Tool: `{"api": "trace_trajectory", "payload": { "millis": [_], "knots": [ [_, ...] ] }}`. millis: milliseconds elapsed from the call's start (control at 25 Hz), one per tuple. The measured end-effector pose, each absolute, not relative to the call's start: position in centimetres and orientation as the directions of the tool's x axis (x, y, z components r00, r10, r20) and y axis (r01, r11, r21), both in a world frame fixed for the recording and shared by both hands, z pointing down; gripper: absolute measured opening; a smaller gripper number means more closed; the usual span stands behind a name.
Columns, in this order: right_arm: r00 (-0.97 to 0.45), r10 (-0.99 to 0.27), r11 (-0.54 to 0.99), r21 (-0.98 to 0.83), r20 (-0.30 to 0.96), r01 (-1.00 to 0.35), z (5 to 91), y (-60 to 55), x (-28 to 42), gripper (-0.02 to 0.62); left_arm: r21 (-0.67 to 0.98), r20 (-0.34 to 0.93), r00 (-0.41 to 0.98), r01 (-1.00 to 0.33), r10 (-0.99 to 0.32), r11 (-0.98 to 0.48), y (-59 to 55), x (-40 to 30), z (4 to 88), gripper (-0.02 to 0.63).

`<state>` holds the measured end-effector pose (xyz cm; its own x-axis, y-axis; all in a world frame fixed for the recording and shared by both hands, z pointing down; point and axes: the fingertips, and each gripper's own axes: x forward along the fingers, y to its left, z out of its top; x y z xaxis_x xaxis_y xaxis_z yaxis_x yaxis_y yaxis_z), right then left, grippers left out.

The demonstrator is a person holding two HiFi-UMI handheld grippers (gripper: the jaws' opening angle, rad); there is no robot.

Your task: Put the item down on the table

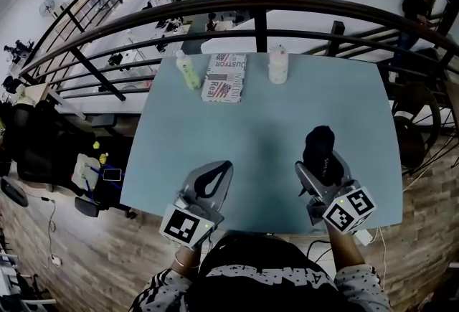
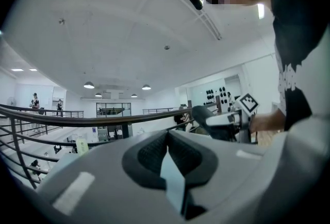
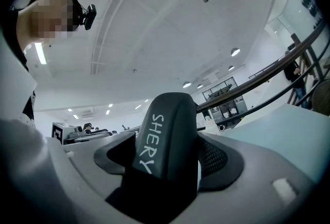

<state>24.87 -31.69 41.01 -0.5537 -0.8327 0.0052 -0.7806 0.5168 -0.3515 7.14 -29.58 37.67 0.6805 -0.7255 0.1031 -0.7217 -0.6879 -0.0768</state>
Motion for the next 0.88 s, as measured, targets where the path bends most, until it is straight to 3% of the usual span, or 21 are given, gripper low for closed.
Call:
{"api": "trace_trajectory", "payload": {
  "millis": [880],
  "knots": [
    [-0.575, -0.809, 0.497, -0.378, 0.122, -0.781, 46.6, -38.0, 22.0, 0.37, -0.035, 0.165, 0.632, -0.763, -0.757, -0.645, -34.4, 3.4, 41.0, 0.0]
  ]
}}
